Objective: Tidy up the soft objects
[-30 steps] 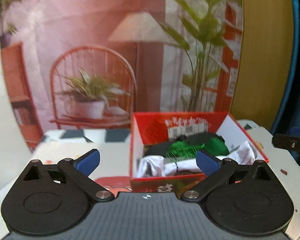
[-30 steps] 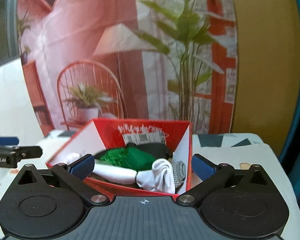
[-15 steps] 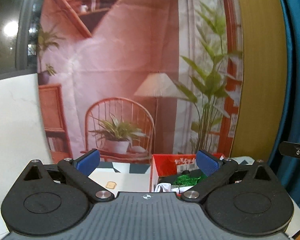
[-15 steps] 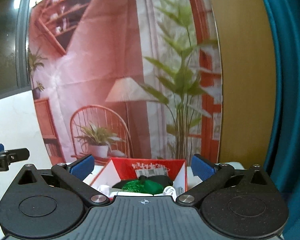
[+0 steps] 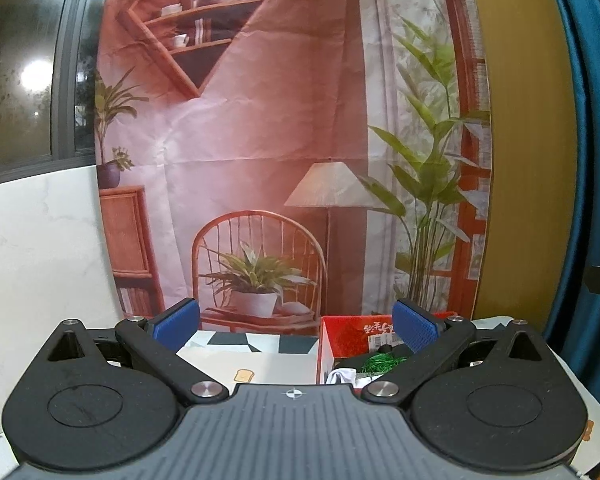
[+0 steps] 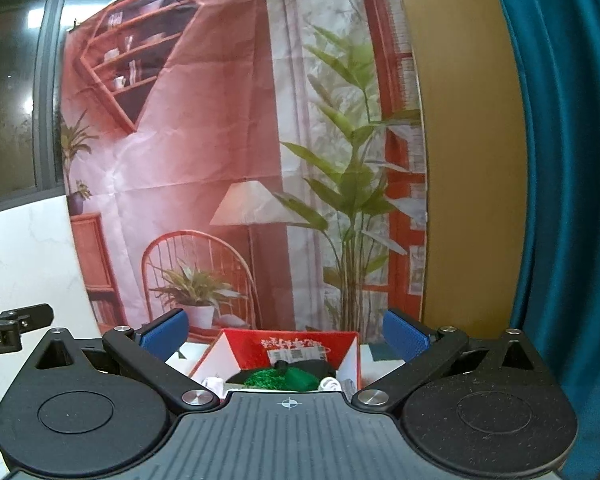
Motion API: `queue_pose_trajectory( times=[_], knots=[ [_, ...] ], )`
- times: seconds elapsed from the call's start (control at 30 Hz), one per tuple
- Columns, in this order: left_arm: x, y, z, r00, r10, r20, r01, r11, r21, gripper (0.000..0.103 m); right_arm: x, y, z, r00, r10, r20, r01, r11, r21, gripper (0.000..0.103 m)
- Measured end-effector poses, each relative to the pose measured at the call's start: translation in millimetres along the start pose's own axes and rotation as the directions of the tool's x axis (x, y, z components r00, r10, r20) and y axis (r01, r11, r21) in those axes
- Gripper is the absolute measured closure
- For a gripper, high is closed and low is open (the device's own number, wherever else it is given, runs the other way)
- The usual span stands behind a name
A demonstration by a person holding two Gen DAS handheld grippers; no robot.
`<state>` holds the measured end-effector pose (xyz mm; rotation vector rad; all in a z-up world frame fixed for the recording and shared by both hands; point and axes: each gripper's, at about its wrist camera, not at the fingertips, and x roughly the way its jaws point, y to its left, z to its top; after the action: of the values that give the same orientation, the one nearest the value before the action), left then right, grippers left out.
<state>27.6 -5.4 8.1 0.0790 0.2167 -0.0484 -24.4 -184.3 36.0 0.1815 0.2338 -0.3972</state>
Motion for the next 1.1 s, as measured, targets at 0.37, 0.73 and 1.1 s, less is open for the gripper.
queue_pose_trajectory(
  times=[0.37,0.73,1.1],
  knots=[
    [0.1,3.4,0.2,1.0,0.02,-0.003,-0.02,1.0,-0.004,0.0,2.7,0.2,-3.5,0.999,-0.038,-0.016,0.037,0.999,-0.008,0.0],
    [0.0,3.9,0.9,1.0,0.029,-0.009,-0.029,1.0,-0.005,0.0,4.1,2.5,-5.4,0.997,-0.065,-0.029,0.065,0.998,-0.026,0.0],
    [-1.6,3.2,0.4,1.0,0.028,0.001,-0.028,1.0,-0.002,0.0,5.0,1.3,-5.8,0.997,-0.067,-0.033,0.066,0.997,-0.031,0.0]
  ],
)
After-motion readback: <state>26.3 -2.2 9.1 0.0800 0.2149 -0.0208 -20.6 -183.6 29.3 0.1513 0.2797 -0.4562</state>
